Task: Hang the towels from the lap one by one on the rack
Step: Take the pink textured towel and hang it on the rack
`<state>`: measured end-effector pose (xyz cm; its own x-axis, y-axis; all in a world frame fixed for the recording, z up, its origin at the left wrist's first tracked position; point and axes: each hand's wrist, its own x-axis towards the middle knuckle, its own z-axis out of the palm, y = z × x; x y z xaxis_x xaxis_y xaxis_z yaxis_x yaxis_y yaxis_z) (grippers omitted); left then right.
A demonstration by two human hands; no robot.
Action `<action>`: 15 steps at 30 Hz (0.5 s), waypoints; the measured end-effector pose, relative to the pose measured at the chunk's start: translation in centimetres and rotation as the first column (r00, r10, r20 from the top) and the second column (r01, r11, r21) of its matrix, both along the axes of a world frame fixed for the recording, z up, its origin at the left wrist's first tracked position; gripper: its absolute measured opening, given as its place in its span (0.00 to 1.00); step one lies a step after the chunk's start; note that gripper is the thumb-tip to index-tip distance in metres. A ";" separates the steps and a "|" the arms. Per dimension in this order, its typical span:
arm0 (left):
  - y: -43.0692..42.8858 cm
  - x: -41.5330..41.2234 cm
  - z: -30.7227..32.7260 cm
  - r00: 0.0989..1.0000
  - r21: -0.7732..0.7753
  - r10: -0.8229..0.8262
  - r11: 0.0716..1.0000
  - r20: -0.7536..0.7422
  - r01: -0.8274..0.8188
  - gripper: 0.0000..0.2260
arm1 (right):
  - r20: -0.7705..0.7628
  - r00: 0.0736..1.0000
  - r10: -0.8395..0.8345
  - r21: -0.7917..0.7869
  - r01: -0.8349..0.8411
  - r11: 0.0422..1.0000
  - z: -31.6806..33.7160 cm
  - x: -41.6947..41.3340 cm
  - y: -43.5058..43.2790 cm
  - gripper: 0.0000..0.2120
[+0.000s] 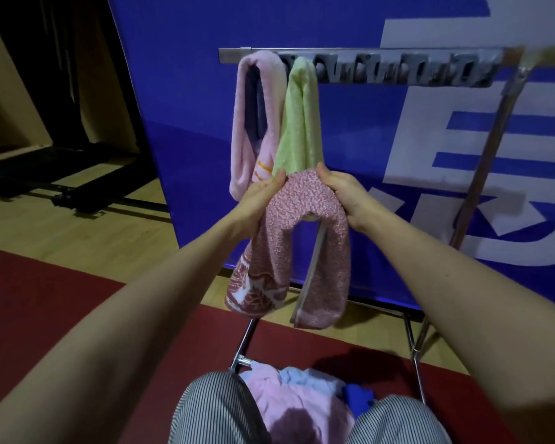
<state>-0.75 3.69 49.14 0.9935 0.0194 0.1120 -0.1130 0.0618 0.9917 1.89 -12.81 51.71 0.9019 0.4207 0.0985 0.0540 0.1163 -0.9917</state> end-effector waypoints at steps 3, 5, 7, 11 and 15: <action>-0.1 1.7 2.2 0.992 -0.023 0.109 0.994 0.067 -0.107 0.20 | 0.033 0.997 -0.072 -0.002 0.072 0.997 1.5 1.6 0.7 0.14; -0.2 2.6 4.2 0.981 -0.046 0.156 0.987 0.119 -0.151 0.18 | 0.073 0.992 -0.106 0.023 0.105 0.994 3.0 2.7 1.3 0.14; -0.4 3.8 6.4 0.963 -0.081 0.213 0.976 0.164 -0.202 0.18 | 0.116 0.982 -0.148 0.060 0.142 0.988 4.8 3.8 1.9 0.14; -0.2 6.4 10.2 0.923 -0.037 0.279 0.959 0.266 -0.280 0.18 | 0.163 0.963 -0.214 0.131 0.194 0.972 9.0 6.4 2.8 0.13; 0.2 9.6 14.2 0.906 -0.030 0.290 0.955 0.310 -0.295 0.17 | 0.192 0.949 -0.251 0.146 0.225 0.963 12.2 9.5 3.8 0.14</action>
<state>8.88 3.85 63.30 0.8599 0.2992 0.4135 -0.4225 -0.0371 0.9056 11.38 -9.00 63.90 0.9287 0.1698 0.3298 0.2969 0.1927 -0.9353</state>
